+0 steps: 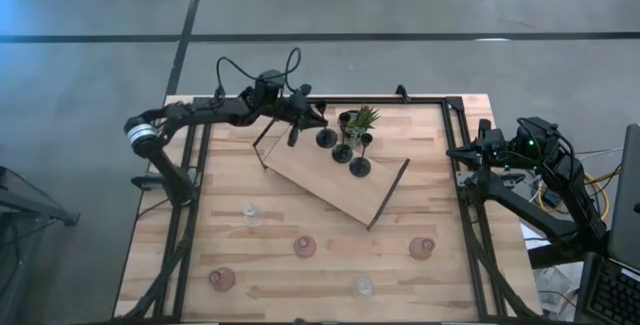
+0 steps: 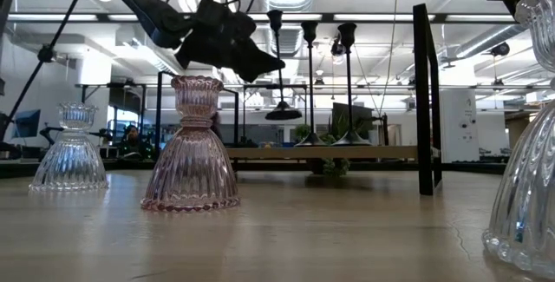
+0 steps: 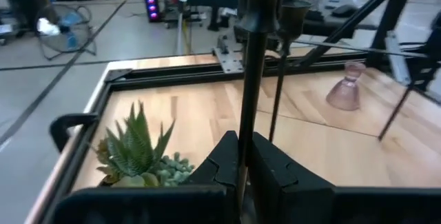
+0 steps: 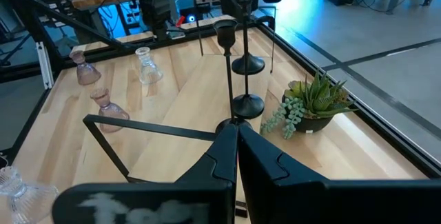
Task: Pick & Place candle stick holders
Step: Put the black candle holder on the shelf
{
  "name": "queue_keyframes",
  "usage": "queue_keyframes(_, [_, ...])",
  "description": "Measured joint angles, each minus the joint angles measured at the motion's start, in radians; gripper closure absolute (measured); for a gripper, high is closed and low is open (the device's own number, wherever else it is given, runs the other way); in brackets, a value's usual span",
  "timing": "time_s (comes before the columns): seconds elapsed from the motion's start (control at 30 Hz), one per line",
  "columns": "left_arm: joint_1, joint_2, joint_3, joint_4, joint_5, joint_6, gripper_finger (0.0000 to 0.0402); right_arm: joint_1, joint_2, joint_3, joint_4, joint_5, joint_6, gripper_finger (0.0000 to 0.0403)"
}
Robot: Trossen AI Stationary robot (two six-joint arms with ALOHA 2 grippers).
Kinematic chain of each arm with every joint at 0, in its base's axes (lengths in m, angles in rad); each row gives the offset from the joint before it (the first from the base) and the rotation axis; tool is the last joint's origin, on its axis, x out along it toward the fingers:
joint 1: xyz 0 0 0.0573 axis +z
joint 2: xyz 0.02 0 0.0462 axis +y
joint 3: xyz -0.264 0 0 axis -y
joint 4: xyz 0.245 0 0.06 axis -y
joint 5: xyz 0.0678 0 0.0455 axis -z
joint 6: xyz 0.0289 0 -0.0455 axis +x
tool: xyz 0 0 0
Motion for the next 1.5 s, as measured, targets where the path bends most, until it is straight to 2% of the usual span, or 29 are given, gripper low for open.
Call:
queue_keyframes(0.47, [0.035, 0.136, 0.089, -0.079, 0.109, 0.05, 0.0385, 0.0, 0.0, 0.0, 0.0, 0.0, 0.0, 0.0394])
queue_keyframes(1.0, [0.035, 0.13, 0.089, -0.163, 0.096, 0.132, 0.0385, 0.0, 0.0, 0.0, 0.0, 0.0, 0.0, 0.0394])
queue_keyframes(1.17, [0.035, 0.13, 0.089, -0.187, 0.036, 0.165, 0.0385, 0.0, 0.0, 0.0, 0.0, 0.0, 0.0, 0.0394])
queue_keyframes(1.5, [0.035, 0.129, 0.089, -0.198, 0.021, 0.167, 0.0385, 0.0, 0.0, 0.0, 0.0, 0.0, 0.0, 0.0394])
